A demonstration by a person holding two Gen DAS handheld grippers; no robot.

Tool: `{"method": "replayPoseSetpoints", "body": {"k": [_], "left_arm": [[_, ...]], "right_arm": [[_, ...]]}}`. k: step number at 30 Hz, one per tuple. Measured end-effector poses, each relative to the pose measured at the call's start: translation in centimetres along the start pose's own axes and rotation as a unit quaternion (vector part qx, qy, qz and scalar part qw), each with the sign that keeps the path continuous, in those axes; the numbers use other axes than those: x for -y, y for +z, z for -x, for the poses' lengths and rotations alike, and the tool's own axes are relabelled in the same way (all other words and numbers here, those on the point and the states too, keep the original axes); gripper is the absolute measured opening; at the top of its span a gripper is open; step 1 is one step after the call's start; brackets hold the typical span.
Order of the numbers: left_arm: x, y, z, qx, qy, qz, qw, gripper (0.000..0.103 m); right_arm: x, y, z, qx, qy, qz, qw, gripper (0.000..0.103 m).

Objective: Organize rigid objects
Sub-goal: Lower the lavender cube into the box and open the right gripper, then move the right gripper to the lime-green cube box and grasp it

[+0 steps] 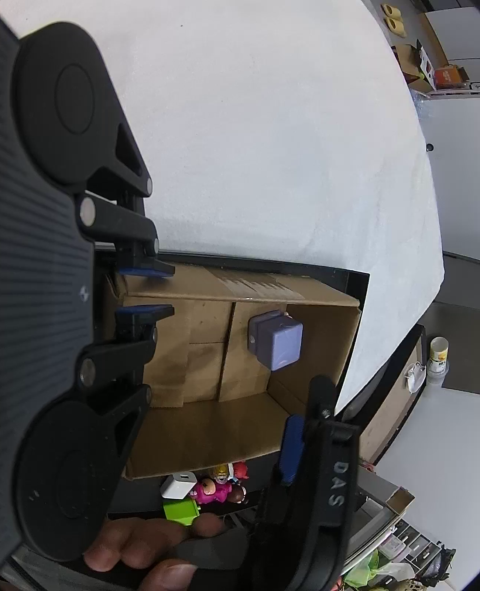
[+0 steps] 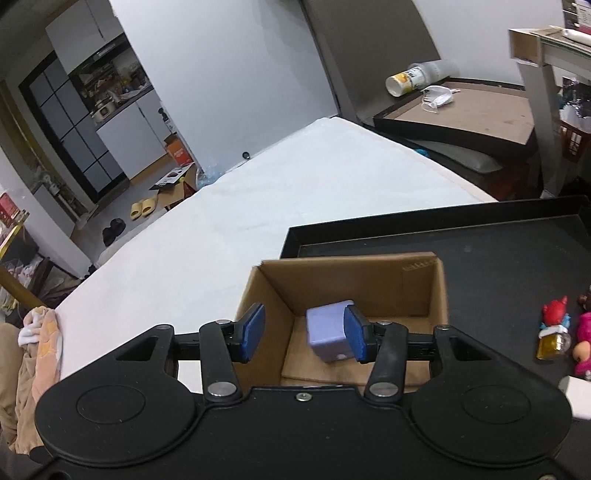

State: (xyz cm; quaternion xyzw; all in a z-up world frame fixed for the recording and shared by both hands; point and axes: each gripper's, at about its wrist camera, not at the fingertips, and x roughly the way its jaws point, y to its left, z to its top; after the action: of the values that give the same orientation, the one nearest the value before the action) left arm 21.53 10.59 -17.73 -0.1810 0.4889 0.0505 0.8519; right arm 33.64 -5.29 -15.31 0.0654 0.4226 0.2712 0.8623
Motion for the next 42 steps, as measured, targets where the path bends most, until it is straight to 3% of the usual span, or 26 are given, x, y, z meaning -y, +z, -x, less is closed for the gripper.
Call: {"method": "replayPoseSetpoints", "body": {"k": [18, 30, 42], "left_arm": [[0.9, -0.1, 0.7, 0.015, 0.030, -0.015, 0.9993, 0.013], [1.5, -0.5, 0.7, 0.013, 0.050, -0.018, 0.9985, 0.013], [2.7, -0.8, 0.4, 0.010, 0.075, -0.029, 0.9967, 0.013]], "right_arm": [[2.3, -0.4, 6.5, 0.021, -0.030, 0.017, 0.999, 0.064], [4.5, -1.0, 8.4, 0.042, -0.099, 0.036, 0.994, 0.073], [8.3, -1.3, 8.3, 0.030, -0.166, -0.010, 0.986, 0.075]]}}
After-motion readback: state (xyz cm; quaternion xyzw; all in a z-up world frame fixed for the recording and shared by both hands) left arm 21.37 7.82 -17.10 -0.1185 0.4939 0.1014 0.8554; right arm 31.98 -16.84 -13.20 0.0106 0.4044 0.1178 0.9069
